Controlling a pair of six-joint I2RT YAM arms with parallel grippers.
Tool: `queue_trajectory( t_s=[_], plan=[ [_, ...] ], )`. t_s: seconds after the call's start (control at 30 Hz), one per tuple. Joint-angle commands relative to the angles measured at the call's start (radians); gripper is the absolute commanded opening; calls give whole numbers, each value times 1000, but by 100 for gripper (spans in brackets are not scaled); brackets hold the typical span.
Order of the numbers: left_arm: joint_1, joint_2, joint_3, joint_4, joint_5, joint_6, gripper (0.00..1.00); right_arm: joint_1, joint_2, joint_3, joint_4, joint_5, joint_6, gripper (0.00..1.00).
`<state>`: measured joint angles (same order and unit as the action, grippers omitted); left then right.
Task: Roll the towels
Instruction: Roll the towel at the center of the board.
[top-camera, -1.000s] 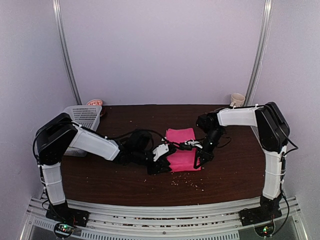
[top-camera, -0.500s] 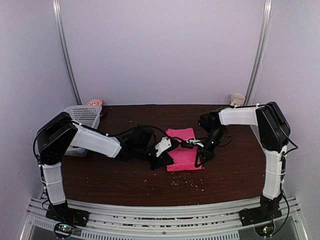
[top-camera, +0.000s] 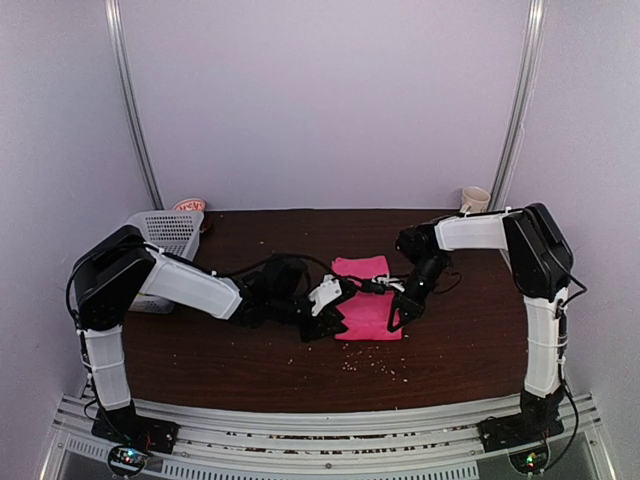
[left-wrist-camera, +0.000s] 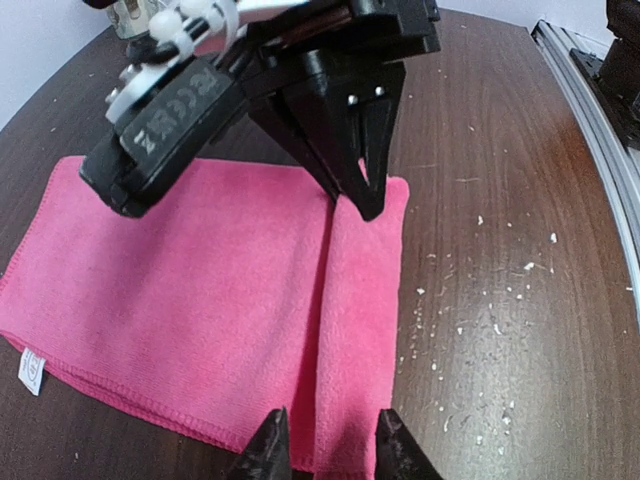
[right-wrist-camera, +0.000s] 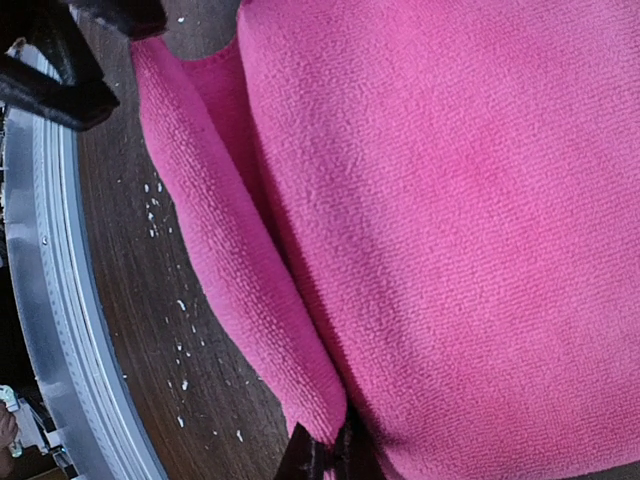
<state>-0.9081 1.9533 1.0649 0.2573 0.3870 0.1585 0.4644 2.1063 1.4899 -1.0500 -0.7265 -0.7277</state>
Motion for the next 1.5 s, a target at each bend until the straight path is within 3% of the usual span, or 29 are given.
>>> queue_trajectory(
  t_s=[0.0, 0.77, 1.23, 1.47],
  plan=[
    [-28, 19, 56, 26, -74, 20, 29, -6, 30, 35, 10, 29, 34, 0],
    [-59, 168, 124, -12, -294, 25, 27, -23, 46, 46, 16, 65, 49, 1],
    [-66, 194, 102, -12, -295, 48, 26, -32, -64, 61, -6, 112, -14, 26],
    [-66, 189, 105, -16, -266, 50, 26, -65, -232, -33, 114, 131, -70, 33]
  ],
)
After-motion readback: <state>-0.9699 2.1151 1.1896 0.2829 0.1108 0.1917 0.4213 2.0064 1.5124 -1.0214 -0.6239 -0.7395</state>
